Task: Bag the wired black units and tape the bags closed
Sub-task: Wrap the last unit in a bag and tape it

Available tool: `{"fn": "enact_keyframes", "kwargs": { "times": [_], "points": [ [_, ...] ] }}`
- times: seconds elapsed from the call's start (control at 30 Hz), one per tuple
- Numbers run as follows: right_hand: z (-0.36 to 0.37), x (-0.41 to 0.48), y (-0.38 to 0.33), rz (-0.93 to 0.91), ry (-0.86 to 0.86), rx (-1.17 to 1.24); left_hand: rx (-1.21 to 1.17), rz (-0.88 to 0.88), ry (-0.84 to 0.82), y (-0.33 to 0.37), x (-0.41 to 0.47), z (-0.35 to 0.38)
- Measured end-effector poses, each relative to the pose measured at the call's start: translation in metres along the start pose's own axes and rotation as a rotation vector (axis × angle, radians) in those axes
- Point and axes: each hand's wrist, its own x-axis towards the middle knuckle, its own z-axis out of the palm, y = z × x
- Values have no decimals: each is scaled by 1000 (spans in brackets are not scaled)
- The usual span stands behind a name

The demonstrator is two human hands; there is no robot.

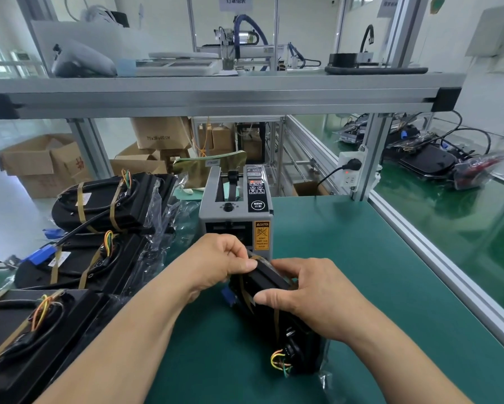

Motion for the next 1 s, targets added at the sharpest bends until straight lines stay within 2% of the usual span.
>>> {"fn": "enact_keyframes", "kwargs": {
  "times": [0.2, 0.33, 0.47, 0.53, 0.57, 0.63, 0.7, 0.77, 0.9, 0.97, 1.0],
  "points": [
    [-1, 1, -2, 31, -3, 16, -4, 9, 31, 2, -4, 4],
    [-2, 0, 1, -25, 20, 28, -80, 68, 92, -6, -12, 9],
    [-18, -15, 27, -152, -112, 361, -216, 192, 401, -27, -27, -1],
    [-28, -25, 46, -221, -170, 563, -281, 204, 489, -34, -39, -8],
    [-31, -28, 55, -245, -197, 656, -278, 208, 471, -35, -47, -9],
    [-36, -34, 68, -273, -245, 799, -197, 222, 300, -35, -62, -6],
    [-40, -37, 74, -300, -272, 847, -153, 257, 92, -31, -74, 1],
    [-42, -40, 75, -325, -295, 854, -204, 306, -40, -25, -86, 4],
    [-47, -42, 68, -331, -294, 876, -297, 327, -210, -5, -110, -5],
    [-48, -42, 60, -340, -327, 871, -206, 313, -258, 5, -120, -7],
    [-48, -42, 56, -340, -340, 860, -152, 310, -228, 7, -125, -7]
  ]
}}
